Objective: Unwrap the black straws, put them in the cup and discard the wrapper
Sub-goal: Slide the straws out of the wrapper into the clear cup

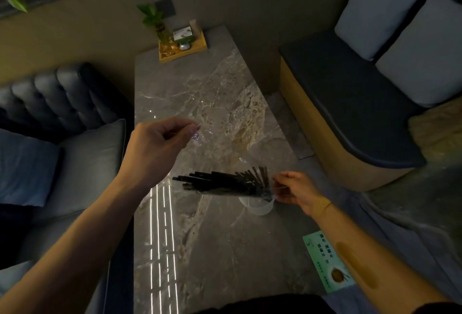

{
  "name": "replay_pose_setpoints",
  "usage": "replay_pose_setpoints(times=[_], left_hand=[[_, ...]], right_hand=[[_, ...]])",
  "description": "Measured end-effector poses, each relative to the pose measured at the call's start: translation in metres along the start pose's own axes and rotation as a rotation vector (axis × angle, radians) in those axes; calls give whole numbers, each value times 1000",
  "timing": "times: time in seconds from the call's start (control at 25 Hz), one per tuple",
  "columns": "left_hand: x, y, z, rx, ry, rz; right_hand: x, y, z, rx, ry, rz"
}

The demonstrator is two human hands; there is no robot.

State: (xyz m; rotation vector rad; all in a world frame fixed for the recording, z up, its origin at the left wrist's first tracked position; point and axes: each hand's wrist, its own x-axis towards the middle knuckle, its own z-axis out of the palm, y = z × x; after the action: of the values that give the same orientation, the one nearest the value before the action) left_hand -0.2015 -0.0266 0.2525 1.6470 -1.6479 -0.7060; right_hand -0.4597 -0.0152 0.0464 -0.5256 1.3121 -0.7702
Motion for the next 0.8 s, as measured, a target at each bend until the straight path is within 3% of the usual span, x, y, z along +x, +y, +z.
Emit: replay_pose_setpoints(times=[0.8], left_hand=[[26, 58, 19, 149, -35, 217]], right_hand=[[-10, 1, 4, 83, -53, -31]])
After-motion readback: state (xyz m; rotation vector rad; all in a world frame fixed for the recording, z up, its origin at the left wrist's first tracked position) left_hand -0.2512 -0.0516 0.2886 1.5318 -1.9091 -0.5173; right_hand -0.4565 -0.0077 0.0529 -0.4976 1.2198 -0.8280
